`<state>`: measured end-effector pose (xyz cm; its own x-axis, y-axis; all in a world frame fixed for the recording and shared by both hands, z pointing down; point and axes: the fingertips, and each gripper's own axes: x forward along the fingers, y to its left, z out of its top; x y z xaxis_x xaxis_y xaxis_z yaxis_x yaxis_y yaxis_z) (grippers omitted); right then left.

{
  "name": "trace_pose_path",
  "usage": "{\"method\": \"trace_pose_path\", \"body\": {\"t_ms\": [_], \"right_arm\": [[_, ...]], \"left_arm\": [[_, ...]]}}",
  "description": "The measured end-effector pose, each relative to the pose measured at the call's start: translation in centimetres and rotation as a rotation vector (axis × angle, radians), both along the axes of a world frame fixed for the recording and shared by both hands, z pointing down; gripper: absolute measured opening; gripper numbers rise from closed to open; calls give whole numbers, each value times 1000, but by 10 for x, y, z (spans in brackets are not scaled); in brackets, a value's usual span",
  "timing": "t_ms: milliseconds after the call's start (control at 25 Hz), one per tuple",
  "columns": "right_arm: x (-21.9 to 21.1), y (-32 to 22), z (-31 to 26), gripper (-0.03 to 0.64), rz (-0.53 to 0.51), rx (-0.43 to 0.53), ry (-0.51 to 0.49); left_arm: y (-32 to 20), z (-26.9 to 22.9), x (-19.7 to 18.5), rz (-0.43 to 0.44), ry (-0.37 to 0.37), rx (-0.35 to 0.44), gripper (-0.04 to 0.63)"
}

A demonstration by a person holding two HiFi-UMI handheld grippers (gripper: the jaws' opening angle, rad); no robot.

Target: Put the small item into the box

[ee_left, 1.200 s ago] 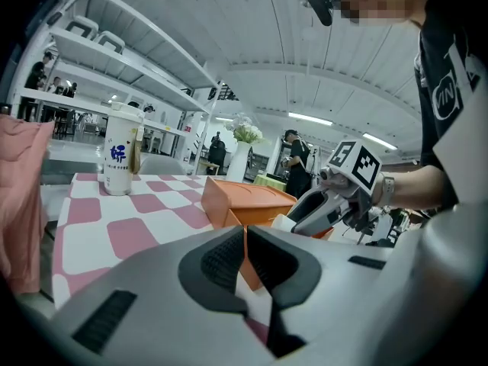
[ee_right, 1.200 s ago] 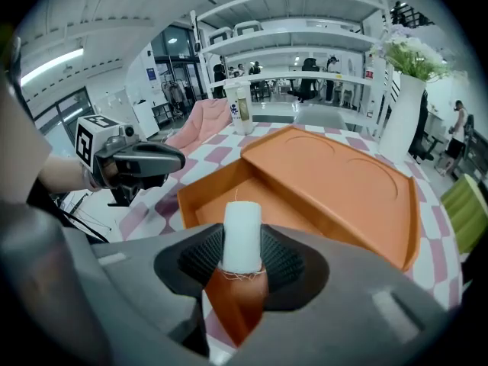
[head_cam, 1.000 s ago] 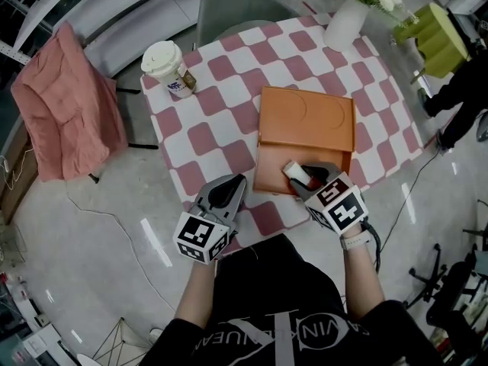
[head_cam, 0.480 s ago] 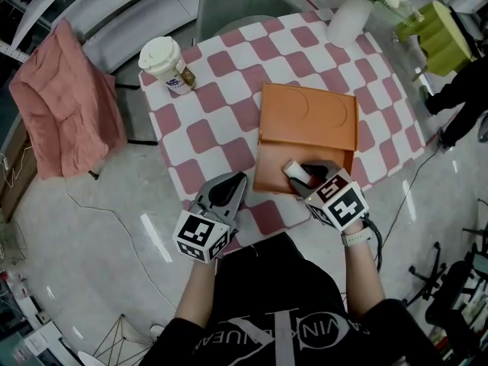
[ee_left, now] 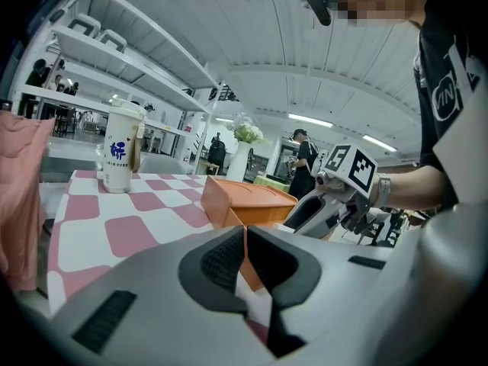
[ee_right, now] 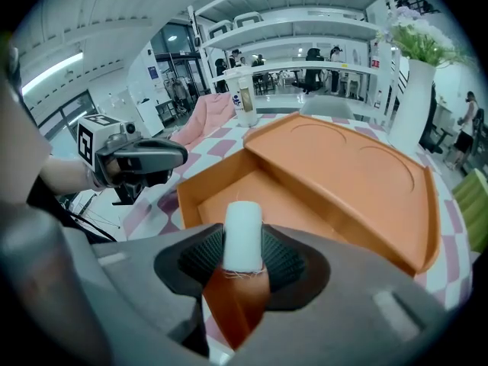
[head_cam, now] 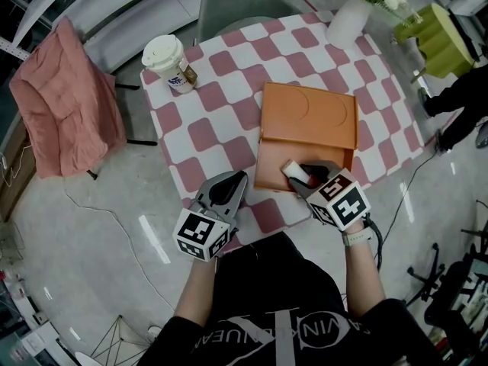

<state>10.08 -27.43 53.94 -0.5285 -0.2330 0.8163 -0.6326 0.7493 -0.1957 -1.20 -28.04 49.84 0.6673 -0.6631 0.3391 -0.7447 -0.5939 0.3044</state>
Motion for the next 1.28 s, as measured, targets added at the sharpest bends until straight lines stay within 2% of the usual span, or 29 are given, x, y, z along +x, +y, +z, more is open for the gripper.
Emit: {"method": "trace_pose_path", "body": {"t_ms": [280, 800, 1280], "right_arm": [[-3, -1, -13, 141, 36, 27, -47], [-5, 11, -34, 141, 80, 99, -60], [6, 15, -69, 121, 219, 231, -126]], "left_arm": [[4, -3, -3, 5, 13, 7, 18], [13, -15, -8, 42, 25, 26, 18], [19, -34, -5, 90, 38, 53, 18]]}}
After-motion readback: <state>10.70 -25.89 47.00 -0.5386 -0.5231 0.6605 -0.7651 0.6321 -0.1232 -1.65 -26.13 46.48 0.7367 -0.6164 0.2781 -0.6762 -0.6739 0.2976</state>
